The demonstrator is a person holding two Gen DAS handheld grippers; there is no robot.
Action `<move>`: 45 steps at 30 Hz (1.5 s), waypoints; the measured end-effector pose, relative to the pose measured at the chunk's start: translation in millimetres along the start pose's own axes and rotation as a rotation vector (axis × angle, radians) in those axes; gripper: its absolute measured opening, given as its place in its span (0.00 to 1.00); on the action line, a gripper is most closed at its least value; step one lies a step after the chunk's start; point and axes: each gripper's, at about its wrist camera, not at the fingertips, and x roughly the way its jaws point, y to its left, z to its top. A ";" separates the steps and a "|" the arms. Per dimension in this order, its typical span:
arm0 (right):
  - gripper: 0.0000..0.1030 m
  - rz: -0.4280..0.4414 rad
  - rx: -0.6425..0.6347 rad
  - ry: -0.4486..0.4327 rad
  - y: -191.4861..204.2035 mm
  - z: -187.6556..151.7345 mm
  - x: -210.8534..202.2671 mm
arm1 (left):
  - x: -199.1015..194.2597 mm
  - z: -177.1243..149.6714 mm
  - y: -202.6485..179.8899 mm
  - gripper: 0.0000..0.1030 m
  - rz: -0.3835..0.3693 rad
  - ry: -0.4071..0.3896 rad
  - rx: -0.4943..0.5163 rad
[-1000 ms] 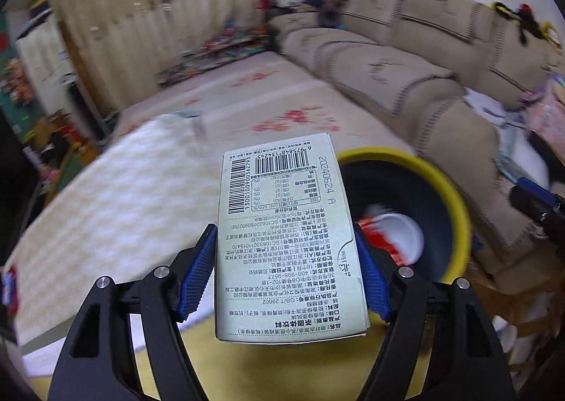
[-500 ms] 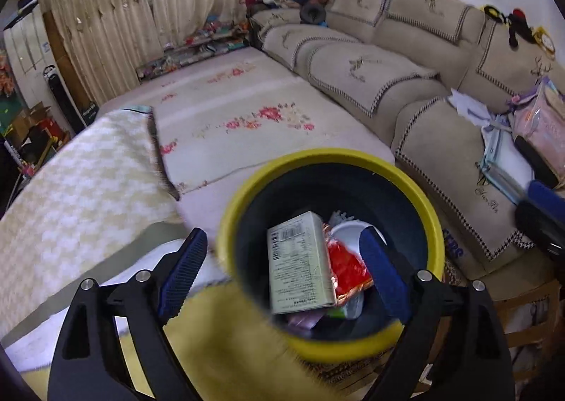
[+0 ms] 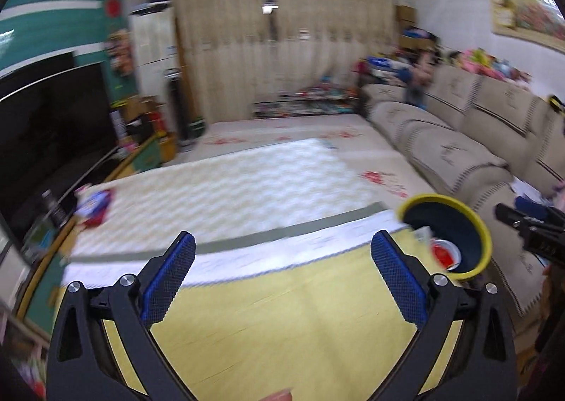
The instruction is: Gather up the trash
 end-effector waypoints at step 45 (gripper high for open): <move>0.79 0.018 -0.037 0.005 34.8 3.5 -17.8 | -55.6 -30.9 89.2 0.95 0.147 -0.019 -0.161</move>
